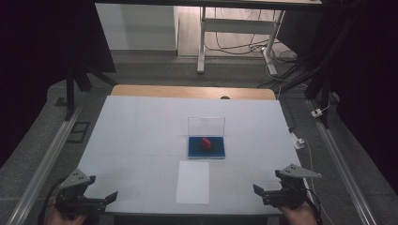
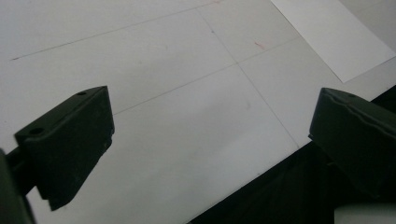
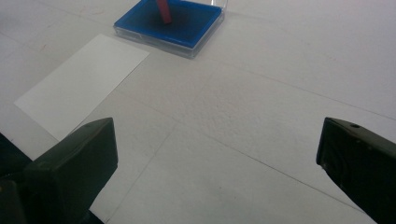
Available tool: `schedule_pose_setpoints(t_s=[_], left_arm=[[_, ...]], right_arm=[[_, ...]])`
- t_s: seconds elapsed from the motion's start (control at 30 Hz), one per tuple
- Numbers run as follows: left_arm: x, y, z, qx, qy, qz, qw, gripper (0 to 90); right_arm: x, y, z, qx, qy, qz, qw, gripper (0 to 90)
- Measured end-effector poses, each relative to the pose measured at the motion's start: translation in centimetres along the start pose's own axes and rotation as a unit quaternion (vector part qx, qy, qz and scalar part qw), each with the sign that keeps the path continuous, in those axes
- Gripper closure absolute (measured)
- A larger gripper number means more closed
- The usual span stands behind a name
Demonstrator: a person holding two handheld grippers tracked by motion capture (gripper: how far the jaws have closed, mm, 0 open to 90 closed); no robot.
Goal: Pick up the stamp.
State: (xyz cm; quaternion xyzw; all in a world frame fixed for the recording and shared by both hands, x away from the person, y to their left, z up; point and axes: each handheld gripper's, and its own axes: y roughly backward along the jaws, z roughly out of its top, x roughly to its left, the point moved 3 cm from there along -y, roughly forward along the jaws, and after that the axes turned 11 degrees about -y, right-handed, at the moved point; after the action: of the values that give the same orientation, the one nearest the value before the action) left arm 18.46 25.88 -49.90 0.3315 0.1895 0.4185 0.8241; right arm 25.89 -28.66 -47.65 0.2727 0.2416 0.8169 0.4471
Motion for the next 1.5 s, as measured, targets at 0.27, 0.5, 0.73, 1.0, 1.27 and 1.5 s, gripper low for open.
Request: schedule_pose_setpoints(t_s=[0.27, 0.5, 0.73, 1.0, 1.27, 1.5], left_arm=[[-0.3, -0.1, 0.0, 0.002, -0.02, -0.018, 0.9996, 5.6], [-0.3, -0.1, 0.0, 0.004, -0.015, -0.022, 0.9996, 4.4], [0.2, 0.0, -0.1, -0.013, 0.0, -0.035, 0.9993, 2.7], [0.1, -0.3, 0.3, -0.012, -0.008, -0.027, 0.9995, 2.5], [0.0, -0.6, 0.3, 0.002, -0.008, -0.033, 0.9994, 2.5], [-0.1, -0.5, 0.3, 0.002, -0.012, -0.033, 0.9994, 2.2]], right_arm=[[0.0, -0.2, 0.0, 0.011, 0.001, 0.008, 0.9999, 0.0], [0.1, -0.2, 0.0, 0.016, 0.004, 0.01, 0.9998, 0.0], [0.3, -0.3, 0.1, 0.018, 0.009, 0.009, 0.9997, 0.0], [0.3, -0.2, 0.0, 0.017, 0.011, 0.007, 0.9998, 0.0], [0.8, -0.2, 0.5, 0.012, 0.02, 0.016, 0.9996, 0.0], [1.2, -0.3, 0.9, 0.009, 0.034, 0.018, 0.9992, 0.0]])
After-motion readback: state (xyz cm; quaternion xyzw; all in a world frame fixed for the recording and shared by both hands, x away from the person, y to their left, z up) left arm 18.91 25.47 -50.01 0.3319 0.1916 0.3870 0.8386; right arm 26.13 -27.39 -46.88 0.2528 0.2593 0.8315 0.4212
